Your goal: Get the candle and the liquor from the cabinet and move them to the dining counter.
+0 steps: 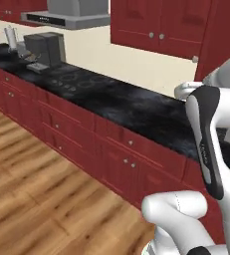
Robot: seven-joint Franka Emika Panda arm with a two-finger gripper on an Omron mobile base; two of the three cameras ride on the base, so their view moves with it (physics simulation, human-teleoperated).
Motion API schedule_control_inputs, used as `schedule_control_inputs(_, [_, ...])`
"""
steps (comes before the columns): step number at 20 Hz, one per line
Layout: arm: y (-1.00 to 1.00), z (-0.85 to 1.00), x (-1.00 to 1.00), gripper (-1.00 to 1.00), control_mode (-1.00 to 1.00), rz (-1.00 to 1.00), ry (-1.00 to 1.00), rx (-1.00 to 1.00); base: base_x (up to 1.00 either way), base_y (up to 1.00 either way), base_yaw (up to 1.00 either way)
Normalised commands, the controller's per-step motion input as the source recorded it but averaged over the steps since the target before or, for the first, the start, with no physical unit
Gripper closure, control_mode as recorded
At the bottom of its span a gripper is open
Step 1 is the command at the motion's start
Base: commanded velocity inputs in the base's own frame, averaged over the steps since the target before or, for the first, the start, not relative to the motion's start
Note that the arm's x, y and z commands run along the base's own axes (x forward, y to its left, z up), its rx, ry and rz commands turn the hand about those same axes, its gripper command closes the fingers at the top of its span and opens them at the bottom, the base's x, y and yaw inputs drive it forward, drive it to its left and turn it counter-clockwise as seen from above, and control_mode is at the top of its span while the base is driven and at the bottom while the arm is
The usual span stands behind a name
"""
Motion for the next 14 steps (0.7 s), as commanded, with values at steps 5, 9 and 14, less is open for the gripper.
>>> schedule_control_inputs(5, [0.00, 0.00, 0.00, 1.00, 1.00, 0.00, 0.00, 0.00, -0.16, 0.00, 1.00])
schedule_control_inputs(9, [0.00, 0.00, 0.00, 1.00, 1.00, 0.00, 0.00, 0.00, -0.15, 0.00, 1.00])
schedule_control_inputs(14, [0.00, 0.00, 0.00, 1.00, 1.00, 0.00, 0.00, 0.00, 0.08, 0.20, 0.77])
